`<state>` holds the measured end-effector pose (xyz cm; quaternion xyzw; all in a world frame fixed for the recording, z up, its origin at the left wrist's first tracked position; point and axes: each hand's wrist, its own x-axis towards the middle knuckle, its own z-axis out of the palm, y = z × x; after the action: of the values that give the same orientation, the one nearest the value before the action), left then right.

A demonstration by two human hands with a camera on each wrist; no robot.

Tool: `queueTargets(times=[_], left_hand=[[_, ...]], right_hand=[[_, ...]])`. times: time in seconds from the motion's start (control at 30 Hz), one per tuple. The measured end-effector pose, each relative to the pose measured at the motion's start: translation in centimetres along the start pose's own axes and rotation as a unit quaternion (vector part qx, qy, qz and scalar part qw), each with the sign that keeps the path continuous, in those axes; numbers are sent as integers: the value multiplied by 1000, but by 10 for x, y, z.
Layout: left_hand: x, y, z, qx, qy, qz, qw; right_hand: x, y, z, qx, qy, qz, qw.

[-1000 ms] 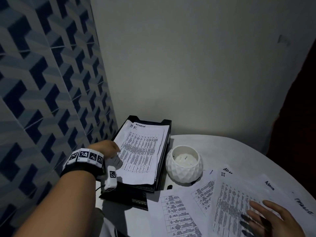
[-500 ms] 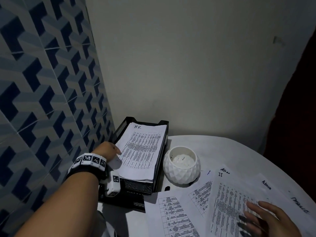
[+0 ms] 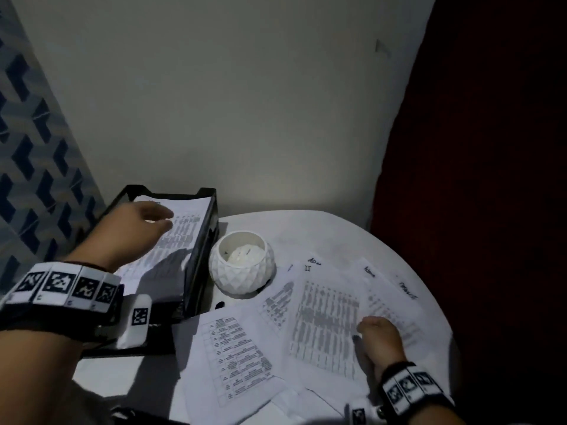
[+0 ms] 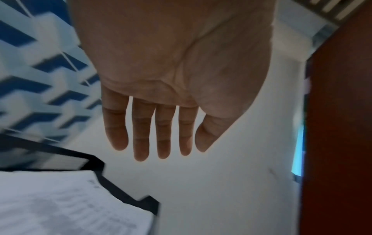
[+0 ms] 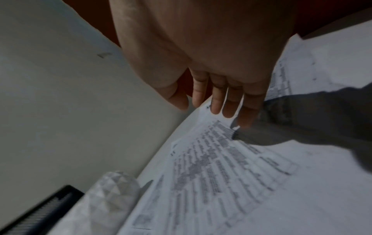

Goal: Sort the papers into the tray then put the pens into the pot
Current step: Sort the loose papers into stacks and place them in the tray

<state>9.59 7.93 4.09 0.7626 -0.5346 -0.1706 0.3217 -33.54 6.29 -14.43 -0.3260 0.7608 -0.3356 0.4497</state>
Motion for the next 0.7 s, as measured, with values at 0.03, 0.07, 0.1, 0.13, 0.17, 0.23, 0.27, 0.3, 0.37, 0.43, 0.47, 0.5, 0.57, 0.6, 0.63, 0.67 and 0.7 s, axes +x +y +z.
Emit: queueTargets(times=[0.03,0.07,0.1,0.13,0.17,0.23,0.27,0.3,0.37,0.43,0.47,0.5,0.57,0.6,0.63,0.67,0.7], left_hand=[[-8,15,9,-16,-8,18,1000],[-16,28,19,-23,-19,31,999],[-22,37,30,-26,-35,40,998],[-29,45,41,-28,-51,44,997],[-36,51,51,-29,-65,46,996],[-48,56,72,-25,-89,52,994],[-54,56,82,-17,-101,52,993],[-59,54,90,-8,-115,50,992],[-64,45,103,3,-143,39,989],[-64,38,110,7,-161,28,987],[-64,36,112,7,-168,23,986],[-63,34,114,3,-172,21,985],[-60,34,116,-2,-179,22,984],[-59,34,117,-5,-182,22,983],[-59,34,118,-11,-183,21,983],[-57,35,119,-18,-183,18,983],[-56,37,120,-26,-180,18,983]], right_hand=[[5,9,0,-39,0,1,999],[16,23,0,-84,0,2,996],[24,34,1,-126,1,7,992],[29,43,3,-165,5,6,986],[28,47,5,-203,18,7,979],[18,49,10,-254,41,3,966],[19,54,13,-275,46,-5,960],[18,56,16,-291,50,-10,955],[15,58,18,-287,44,-19,957],[17,59,18,-257,45,-21,965],[18,56,17,-239,48,-27,970],[20,52,15,-219,51,-28,974],[23,42,9,-165,57,-30,984],[22,34,5,-129,60,-34,989],[19,25,2,-96,61,-43,993],[14,14,-3,-70,62,-60,994],[9,0,-7,-40,61,-79,994]])
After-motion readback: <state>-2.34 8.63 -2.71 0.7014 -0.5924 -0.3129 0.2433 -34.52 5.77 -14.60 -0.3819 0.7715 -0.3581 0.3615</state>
